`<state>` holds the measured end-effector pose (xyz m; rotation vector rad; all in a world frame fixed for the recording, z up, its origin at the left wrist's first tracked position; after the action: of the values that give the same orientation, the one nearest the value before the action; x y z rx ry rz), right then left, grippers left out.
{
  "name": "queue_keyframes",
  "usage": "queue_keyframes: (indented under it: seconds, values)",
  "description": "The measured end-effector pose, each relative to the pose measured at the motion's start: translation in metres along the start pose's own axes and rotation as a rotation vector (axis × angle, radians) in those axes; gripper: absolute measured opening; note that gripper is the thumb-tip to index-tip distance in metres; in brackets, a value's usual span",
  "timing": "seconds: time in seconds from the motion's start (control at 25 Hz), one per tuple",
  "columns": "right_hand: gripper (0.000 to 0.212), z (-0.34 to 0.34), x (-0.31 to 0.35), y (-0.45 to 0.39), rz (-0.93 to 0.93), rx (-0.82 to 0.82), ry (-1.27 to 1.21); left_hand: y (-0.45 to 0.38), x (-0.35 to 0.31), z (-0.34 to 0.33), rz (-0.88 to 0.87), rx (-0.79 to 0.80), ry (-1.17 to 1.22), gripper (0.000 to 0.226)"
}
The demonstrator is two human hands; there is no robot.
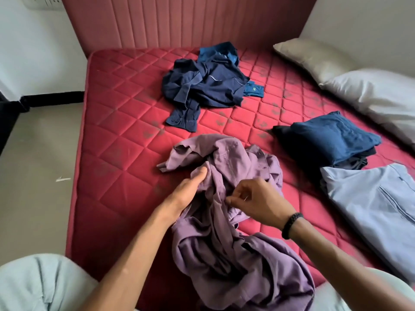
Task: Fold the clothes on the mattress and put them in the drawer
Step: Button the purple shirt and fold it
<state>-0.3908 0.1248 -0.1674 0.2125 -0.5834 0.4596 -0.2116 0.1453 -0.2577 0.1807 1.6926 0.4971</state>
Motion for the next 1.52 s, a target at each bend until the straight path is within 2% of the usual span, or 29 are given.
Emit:
queue_keyframes:
  seconds: [0.08,0.12,0.16,0.24,0.28,0.32,0.36,0.4,0.44,0.56,0.6,0.64,0.68,0.72,0.76,0.84,0.88,0.92,0.96,1.0,1.04,1.08,1.16,1.28,1.32,1.4,1.44,1.48,1.52]
  values:
    - [0.026,0.005,-0.007,-0.004,-0.063,-0.044,-0.174,0.001,-0.016,0.013,-0.103,-0.058,-0.437,0.061]
    - [0.033,0.002,-0.005,-0.004,-0.075,-0.013,-0.253,0.004,-0.026,0.025,-0.137,-0.146,-0.587,0.063]
    - [0.045,-0.004,-0.001,-0.003,-0.078,0.044,-0.286,0.008,-0.038,0.038,-0.175,-0.224,-0.604,0.064]
    - [0.067,-0.023,0.005,0.004,-0.084,0.164,-0.215,0.008,-0.045,0.064,-0.217,-0.349,-0.459,0.06]
    - [0.069,-0.032,0.009,0.008,-0.071,0.206,-0.135,0.007,-0.044,0.074,-0.21,-0.392,-0.4,0.057]
    - [0.062,-0.042,0.007,0.007,-0.039,0.211,-0.051,0.006,-0.039,0.085,-0.194,-0.427,-0.3,0.051]
    - [0.043,-0.043,0.011,0.003,0.014,0.167,-0.013,0.006,-0.033,0.095,-0.164,-0.472,-0.124,0.044]
    - [0.022,-0.037,0.005,-0.002,0.005,0.1,-0.081,0.008,-0.028,0.106,-0.126,-0.517,0.064,0.038]
    - [0.019,-0.025,-0.01,-0.009,-0.045,0.01,-0.207,0.011,-0.026,0.122,-0.094,-0.577,0.214,0.036]
    - [0.011,0.051,-0.094,-0.01,-0.382,-0.482,-0.646,0.034,-0.026,0.171,-0.03,-0.754,0.599,0.043]
    - [0.021,0.078,-0.117,0.0,-0.461,-0.647,-0.655,0.033,-0.024,0.182,-0.053,-0.754,0.711,0.04]
    - [0.032,0.098,-0.135,0.012,-0.543,-0.731,-0.536,0.03,-0.024,0.182,-0.078,-0.7,0.793,0.035]
    - [0.037,0.113,-0.137,0.025,-0.565,-0.795,-0.394,0.026,-0.029,0.171,-0.091,-0.598,0.823,0.034]
    - [0.034,0.117,-0.128,0.028,-0.481,-0.813,-0.303,0.018,-0.033,0.154,-0.083,-0.478,0.799,0.04]
    - [0.027,0.114,-0.1,0.026,-0.3,-0.774,-0.247,0.013,-0.037,0.135,-0.063,-0.376,0.655,0.051]
    - [0.018,0.067,-0.024,0.021,0.077,-0.474,-0.162,0.005,-0.045,0.113,-0.062,-0.313,0.09,0.085]
    - [0.027,0.035,0.012,0.023,0.238,-0.295,-0.042,0.002,-0.05,0.109,-0.14,-0.333,-0.217,0.1]
    - [0.044,-0.001,0.038,0.026,0.35,-0.112,0.129,0.009,-0.057,0.103,-0.218,-0.382,-0.449,0.105]
    - [0.059,-0.037,0.043,0.028,0.388,0.056,0.336,0.015,-0.06,0.101,-0.303,-0.425,-0.567,0.102]
    - [0.062,-0.061,0.036,0.026,0.35,0.179,0.521,0.025,-0.067,0.102,-0.405,-0.498,-0.639,0.094]
    - [0.053,-0.066,0.025,0.02,0.284,0.213,0.603,0.032,-0.074,0.104,-0.525,-0.558,-0.68,0.085]
    - [0.039,-0.057,0.017,0.014,0.228,0.171,0.587,0.043,-0.084,0.099,-0.622,-0.609,-0.746,0.078]
    - [0.024,-0.025,0.0,0.007,0.159,-0.004,0.466,0.044,-0.091,0.082,-0.717,-0.562,-0.833,0.067]
    - [0.016,0.067,-0.049,0.009,0.002,-0.436,0.111,0.035,-0.075,0.029,-0.717,-0.265,-0.886,0.072]
    - [0.017,0.103,-0.081,0.016,-0.133,-0.59,-0.047,0.035,-0.066,0.012,-0.71,-0.204,-0.951,0.079]
    - [0.035,0.159,-0.144,0.047,-0.442,-0.894,-0.262,0.029,-0.046,-0.007,-0.662,-0.151,-1.115,0.095]
    - [0.042,0.176,-0.161,0.064,-0.541,-0.993,-0.231,0.024,-0.035,-0.007,-0.598,-0.15,-1.18,0.102]
    - [0.044,0.184,-0.159,0.077,-0.536,-1.051,-0.121,0.022,-0.03,-0.004,-0.552,-0.173,-1.218,0.105]
    - [0.041,0.182,-0.139,0.078,-0.394,-1.038,0.024,0.021,-0.029,0.0,-0.552,-0.22,-1.219,0.101]
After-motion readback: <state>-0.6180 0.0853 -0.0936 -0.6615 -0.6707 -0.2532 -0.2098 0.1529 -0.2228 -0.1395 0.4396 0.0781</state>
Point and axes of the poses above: each hand's wrist, its own y-axis away from the middle knuckle, its own z-axis out of the back of the hand, x = y × z, the point moved 10 cm from there along -y, towards the middle knuckle, and after that the axes turned 1 degree about z, right-handed, at the moved point
